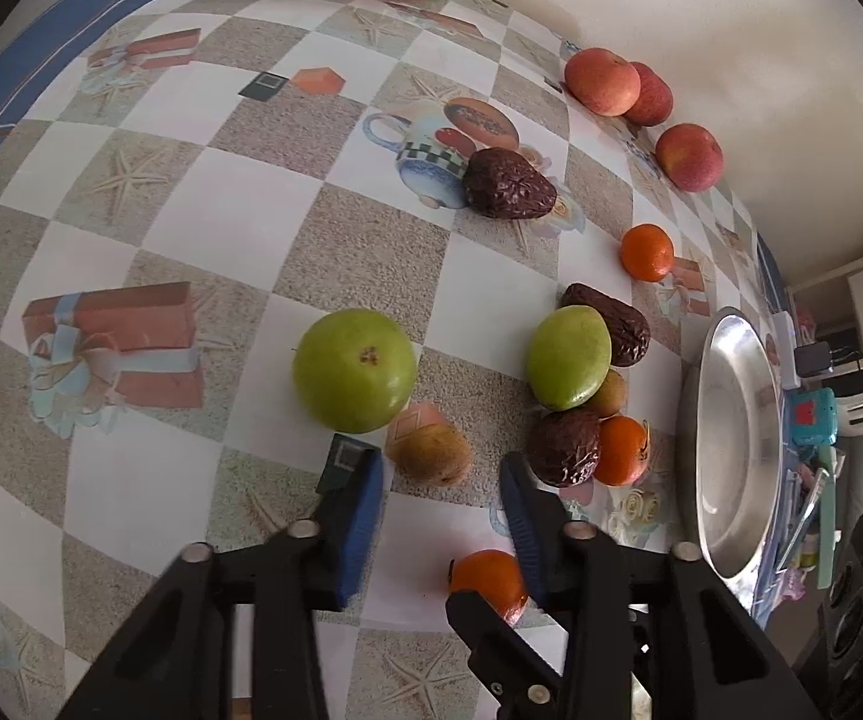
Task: Organize fruits
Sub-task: 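Grasp a tangerine with the right tool while the left tool grasps a small brown kiwi, then carry the kiwi and tangerine over the steel basin and open both tools to drop them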
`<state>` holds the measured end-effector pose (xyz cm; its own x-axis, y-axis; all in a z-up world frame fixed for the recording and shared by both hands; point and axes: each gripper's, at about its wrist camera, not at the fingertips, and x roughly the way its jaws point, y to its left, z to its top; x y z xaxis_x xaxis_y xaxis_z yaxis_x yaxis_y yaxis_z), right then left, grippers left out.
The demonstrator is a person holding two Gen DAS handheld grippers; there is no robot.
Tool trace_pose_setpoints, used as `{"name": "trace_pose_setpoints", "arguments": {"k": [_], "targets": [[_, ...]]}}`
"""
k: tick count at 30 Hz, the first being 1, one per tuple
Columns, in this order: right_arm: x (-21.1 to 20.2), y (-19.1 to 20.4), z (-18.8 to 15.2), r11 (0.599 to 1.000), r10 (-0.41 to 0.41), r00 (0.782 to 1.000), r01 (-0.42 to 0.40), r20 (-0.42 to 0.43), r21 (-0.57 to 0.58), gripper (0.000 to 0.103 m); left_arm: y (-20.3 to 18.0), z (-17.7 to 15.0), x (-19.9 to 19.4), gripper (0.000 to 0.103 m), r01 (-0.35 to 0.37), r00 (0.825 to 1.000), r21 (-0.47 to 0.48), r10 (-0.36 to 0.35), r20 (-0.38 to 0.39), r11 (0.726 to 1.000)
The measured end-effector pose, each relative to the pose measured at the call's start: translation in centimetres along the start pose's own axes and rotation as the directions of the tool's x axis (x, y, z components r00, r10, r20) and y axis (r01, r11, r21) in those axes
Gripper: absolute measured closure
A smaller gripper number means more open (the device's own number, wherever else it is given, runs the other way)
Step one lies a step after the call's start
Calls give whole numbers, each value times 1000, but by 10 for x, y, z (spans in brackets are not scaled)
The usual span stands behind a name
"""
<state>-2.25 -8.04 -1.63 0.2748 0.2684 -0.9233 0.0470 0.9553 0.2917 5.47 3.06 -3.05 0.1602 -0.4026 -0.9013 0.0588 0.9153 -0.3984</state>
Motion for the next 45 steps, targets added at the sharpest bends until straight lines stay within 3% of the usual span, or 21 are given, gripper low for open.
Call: {"name": "trace_pose_setpoints", "arguments": {"k": [4, 11, 20, 25, 33, 45], "targets": [[-5, -6, 1, 1000, 11, 1000, -12, 10, 26, 68, 0, -1, 4, 75, 9, 1000, -3, -9, -13, 1000], [-28, -29, 4, 995, 7, 998, -13, 67, 102, 68, 3, -1, -1, 97, 19, 1000, -13, -19, 0, 1000], [-39, -49, 7, 986, -11, 996, -4, 93, 165, 68, 5, 2, -1, 94, -1, 1000, -32, 1, 14, 999], [-41, -52, 7, 985, -12, 995, -5, 97, 173, 68, -2, 5, 1, 81, -50, 998, 12, 50, 41, 999], [-49, -60, 7, 981, -3, 993, -20, 117, 192, 68, -5, 11, 7, 78, 20, 998, -8, -19, 54, 1000], [-55, -66, 9, 976, 5, 990, -35, 139, 216, 68, -13, 12, 13, 81, 40, 999, 20, -40, 33, 999]]}}
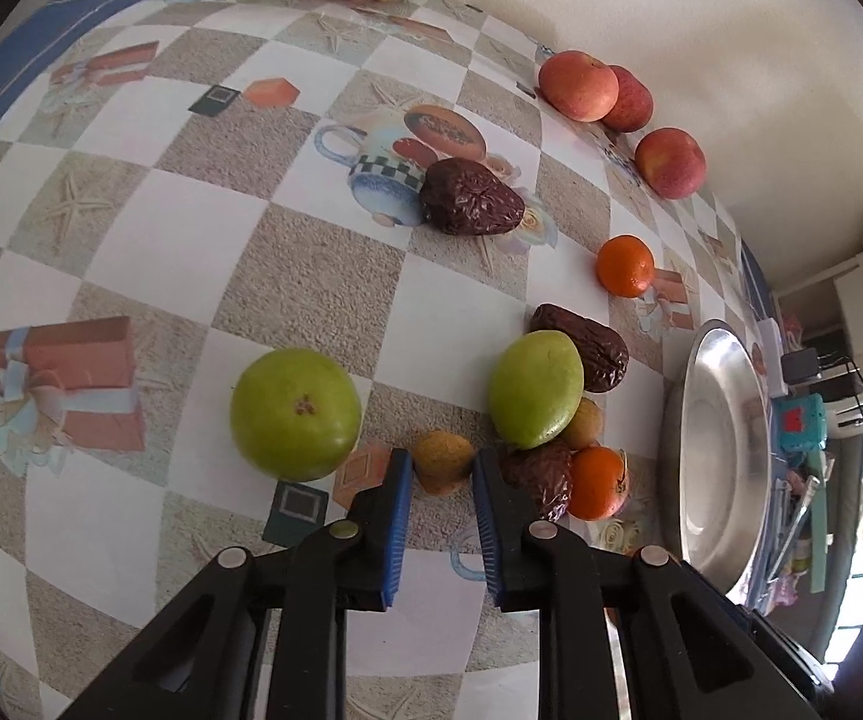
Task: Organize fruits
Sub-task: 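Carry the kiwi and tangerine over the steel basin and open both tools to drop them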
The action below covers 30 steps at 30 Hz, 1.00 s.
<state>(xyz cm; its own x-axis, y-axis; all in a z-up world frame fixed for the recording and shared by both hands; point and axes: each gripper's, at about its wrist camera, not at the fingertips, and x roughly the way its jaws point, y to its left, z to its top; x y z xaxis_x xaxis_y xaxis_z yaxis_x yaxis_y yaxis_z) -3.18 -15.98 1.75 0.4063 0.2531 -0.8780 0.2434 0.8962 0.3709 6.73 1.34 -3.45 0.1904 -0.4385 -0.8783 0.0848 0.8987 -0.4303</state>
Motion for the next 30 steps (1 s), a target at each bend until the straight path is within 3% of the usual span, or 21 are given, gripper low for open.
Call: {"name": "trace_pose_setpoints", "arguments": {"k": [6, 11, 14, 18, 21, 27, 30], "targets": [[-9, -12, 5, 998, 6, 999, -8, 35, 55, 68, -1, 3, -16, 81, 30, 998, -17, -29, 48, 999], [-27, -38, 14, 988, -86, 991, 72, 105, 134, 68, -38, -2, -32, 81, 91, 992, 93, -99, 81, 991], [-36, -58, 19, 971, -162, 979, 136, 122, 196, 68, -66, -8, -30, 81, 138, 987, 160, -148, 58, 977], [-43, -87, 19, 937, -249, 961, 207, 120, 282, 68, -100, -16, -24, 81, 136, 988, 252, -148, 32, 958], [-47, -101, 19, 923, -260, 958, 210, 119, 323, 68, -120, -22, -14, 81, 122, 991, 306, -133, 14, 944], [-52, -111, 18, 911, -276, 953, 220, 123, 348, 67, -155, -32, 8, 80, 173, 984, 334, -174, -29, 927], [-53, -116, 17, 901, -295, 949, 238, 112, 364, 67, -163, -37, 16, 79, 153, 988, 361, -147, -46, 920]]}}
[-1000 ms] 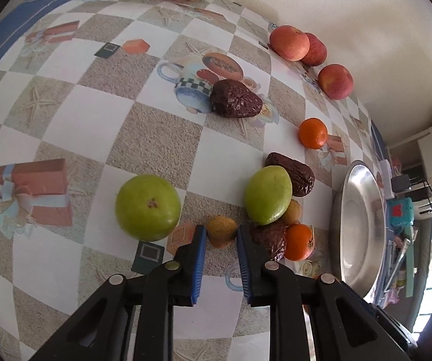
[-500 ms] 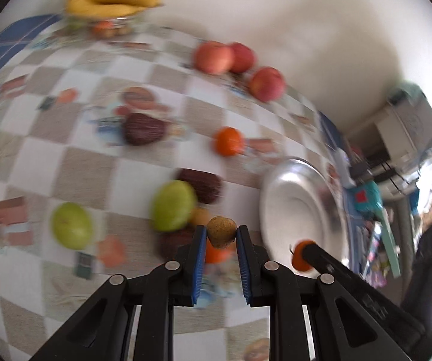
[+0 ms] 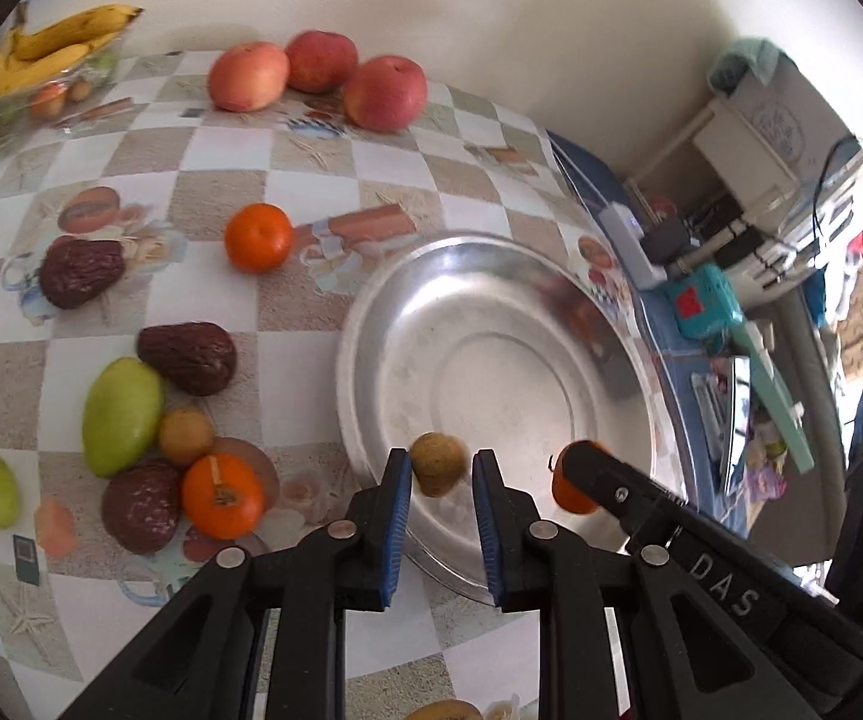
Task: Organize fruits
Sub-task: 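Carry the kiwi and tangerine over the steel basin and open both tools to drop them, then grasp a stemmed tangerine with the right tool while the left tool grasps a green apple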
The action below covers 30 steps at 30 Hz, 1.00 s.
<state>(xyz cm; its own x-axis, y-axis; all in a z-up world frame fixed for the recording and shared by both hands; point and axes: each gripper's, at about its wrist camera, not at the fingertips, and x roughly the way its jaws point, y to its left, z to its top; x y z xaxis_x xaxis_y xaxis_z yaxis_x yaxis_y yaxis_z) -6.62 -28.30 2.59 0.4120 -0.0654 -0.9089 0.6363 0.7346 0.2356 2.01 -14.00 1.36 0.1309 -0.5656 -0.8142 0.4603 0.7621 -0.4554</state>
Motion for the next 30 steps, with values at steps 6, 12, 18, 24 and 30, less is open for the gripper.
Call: {"name": "trace_pose_setpoints", "arguments": {"k": [6, 12, 18, 24, 30], "targets": [[3, -2, -1, 1000, 4, 1000, -4, -20, 11, 66, 12, -2, -4, 78, -5, 1000, -46, 5, -1, 999], [6, -3, -3, 1000, -7, 999, 7, -35, 8, 60, 31, -5, -11, 53, -66, 998, -111, 64, -22, 992], [6, 2, -4, 1000, -16, 999, 15, -39, -16, 37, 57, -7, -27, 27, -191, 982, -190, 189, -30, 963], [7, 8, -6, 998, -21, 999, 20, -30, -51, 21, 84, -6, -49, 0, -305, 951, -262, 307, -35, 915], [8, 17, -10, 997, -4, 1000, 4, -8, -83, 8, 112, -1, -87, 0, -500, 847, -287, 531, 37, 817]]}}
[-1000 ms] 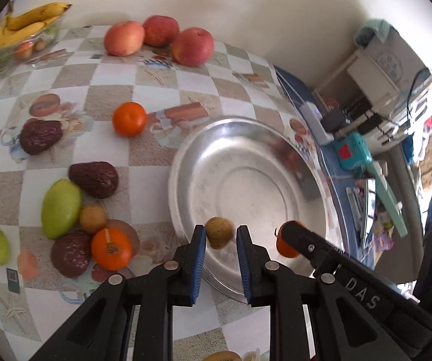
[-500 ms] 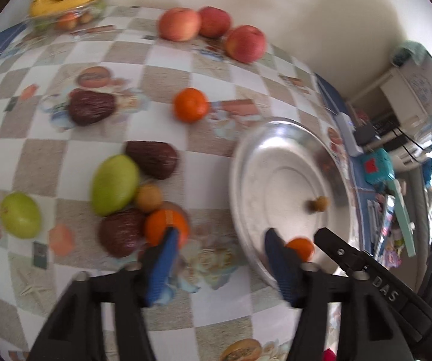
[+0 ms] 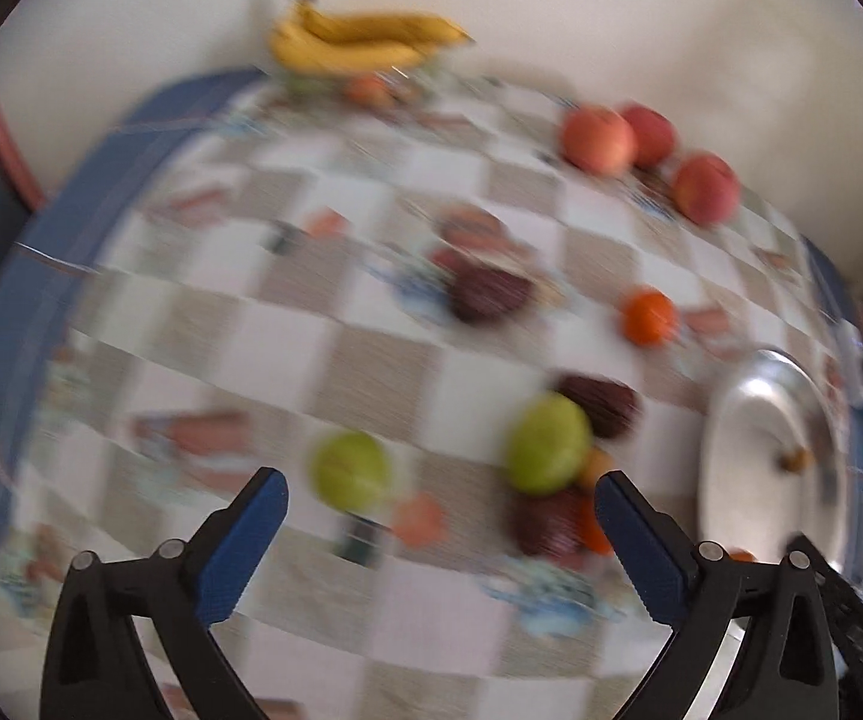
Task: Organize fruits
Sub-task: 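Grasp a stemmed tangerine with the right tool while the left tool grasps a green apple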
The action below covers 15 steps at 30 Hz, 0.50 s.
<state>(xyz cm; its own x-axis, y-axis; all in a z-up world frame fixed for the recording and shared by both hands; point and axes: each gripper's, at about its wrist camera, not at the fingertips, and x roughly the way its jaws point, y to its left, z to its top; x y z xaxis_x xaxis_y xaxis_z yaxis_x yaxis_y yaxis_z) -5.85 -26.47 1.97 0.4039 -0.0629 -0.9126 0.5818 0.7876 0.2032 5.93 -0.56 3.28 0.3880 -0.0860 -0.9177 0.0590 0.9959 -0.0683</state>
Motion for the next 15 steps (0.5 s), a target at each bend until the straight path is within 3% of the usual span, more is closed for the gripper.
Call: {"name": "trace_pose_setpoints", "arguments": {"k": [5, 10, 15], "targets": [[0, 17, -3, 998, 41, 999, -40, 12, -57, 8, 31, 12, -4, 0, -56, 998, -26, 56, 34, 998], [5, 42, -9, 981, 123, 992, -126, -32, -144, 8, 48, 14, 5, 0, -40, 999, -65, 40, 0, 997], [-4, 72, -19, 948, 176, 984, -169, 4, -269, 8, 54, 14, 7, 0, -29, 1000, -96, 28, -14, 995]]}}
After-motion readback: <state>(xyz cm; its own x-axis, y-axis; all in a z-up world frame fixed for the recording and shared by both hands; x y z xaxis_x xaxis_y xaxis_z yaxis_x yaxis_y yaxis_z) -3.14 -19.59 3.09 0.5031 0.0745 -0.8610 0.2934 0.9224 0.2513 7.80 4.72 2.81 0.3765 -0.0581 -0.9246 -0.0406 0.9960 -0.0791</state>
